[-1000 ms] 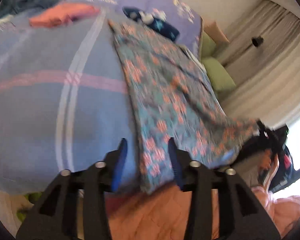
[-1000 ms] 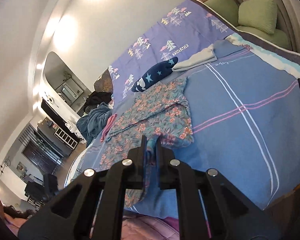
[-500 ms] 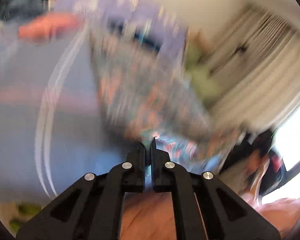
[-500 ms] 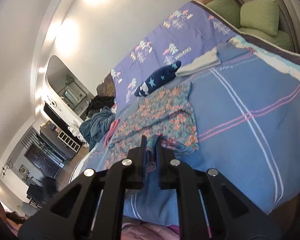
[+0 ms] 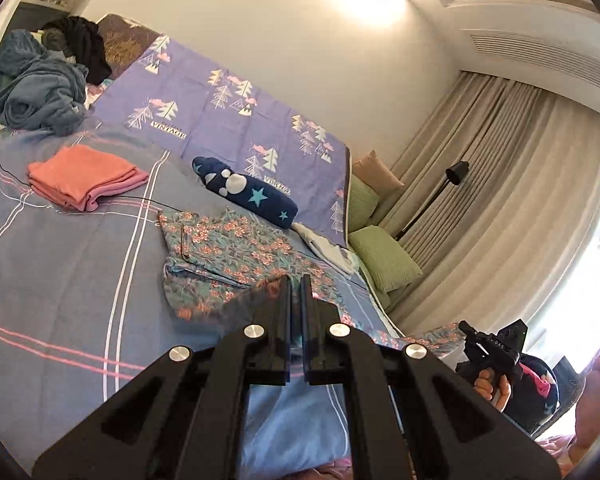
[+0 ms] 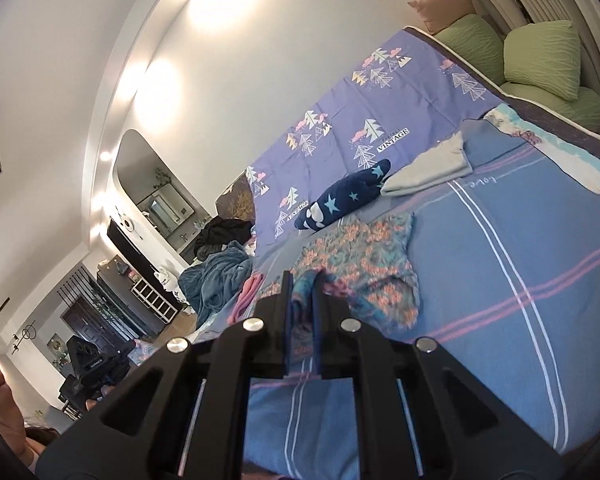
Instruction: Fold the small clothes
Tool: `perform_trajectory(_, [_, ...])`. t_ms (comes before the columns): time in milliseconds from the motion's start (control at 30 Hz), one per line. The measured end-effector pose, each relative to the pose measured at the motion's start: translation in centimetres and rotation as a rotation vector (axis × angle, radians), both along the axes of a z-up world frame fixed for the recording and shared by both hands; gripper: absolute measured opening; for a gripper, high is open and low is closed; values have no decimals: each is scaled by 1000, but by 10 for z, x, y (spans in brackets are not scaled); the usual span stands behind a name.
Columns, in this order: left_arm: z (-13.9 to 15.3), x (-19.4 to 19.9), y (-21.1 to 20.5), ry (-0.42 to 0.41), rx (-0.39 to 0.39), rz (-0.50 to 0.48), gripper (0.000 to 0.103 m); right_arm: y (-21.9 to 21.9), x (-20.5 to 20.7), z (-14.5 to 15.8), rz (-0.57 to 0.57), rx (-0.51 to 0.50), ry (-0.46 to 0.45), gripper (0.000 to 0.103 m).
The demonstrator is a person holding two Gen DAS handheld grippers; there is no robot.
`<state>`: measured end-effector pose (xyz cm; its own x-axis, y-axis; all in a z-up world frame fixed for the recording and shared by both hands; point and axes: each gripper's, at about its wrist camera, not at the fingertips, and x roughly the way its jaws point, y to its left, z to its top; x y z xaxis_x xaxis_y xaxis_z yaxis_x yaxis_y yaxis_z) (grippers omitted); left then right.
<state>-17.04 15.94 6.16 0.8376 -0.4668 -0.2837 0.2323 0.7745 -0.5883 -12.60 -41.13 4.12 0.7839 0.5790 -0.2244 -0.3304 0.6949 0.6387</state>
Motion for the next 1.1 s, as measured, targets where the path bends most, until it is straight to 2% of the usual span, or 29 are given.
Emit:
perform_trajectory(300, [6,80,10,70,10,28,3,16,102,10,10,-18,38,9])
perform_trajectory(500, [12,161,18,118,27,39,3,25,183,15,-12,-20,61,9])
perform_trajectory(700, [-1,266,23,222,82,58,3,46,302,1,-53,-102,160,9])
perform_trajectory(800, [-25,328,31,321,89,68,4,55,362,-21,-70,-135,236,12])
perform_trajectory(867, [-46,360,39,381,86,100,5,64,396,-41,-66,-167,286,25])
perform_trajectory(900, [-59,376,42,413,103,122,12,72,416,-56,-83,-224,320,41])
perform_trajectory(933, [-76,392,48,453,130,172,20,75,425,-65,-99,-267,342,43])
perform_trajectory(967, [-93,404,55,490,138,210,23,79,431,-75,-112,-305,367,43])
perform_trajectory(1033, [-115,414,66,549,97,218,23,81,433,-90,-95,-312,394,43])
perform_trajectory(1067, [-120,413,69,545,75,208,25,79,428,-93,-76,-305,388,43])
perform_trajectory(1100, [-120,408,70,518,68,201,32,76,422,-94,-65,-317,375,43])
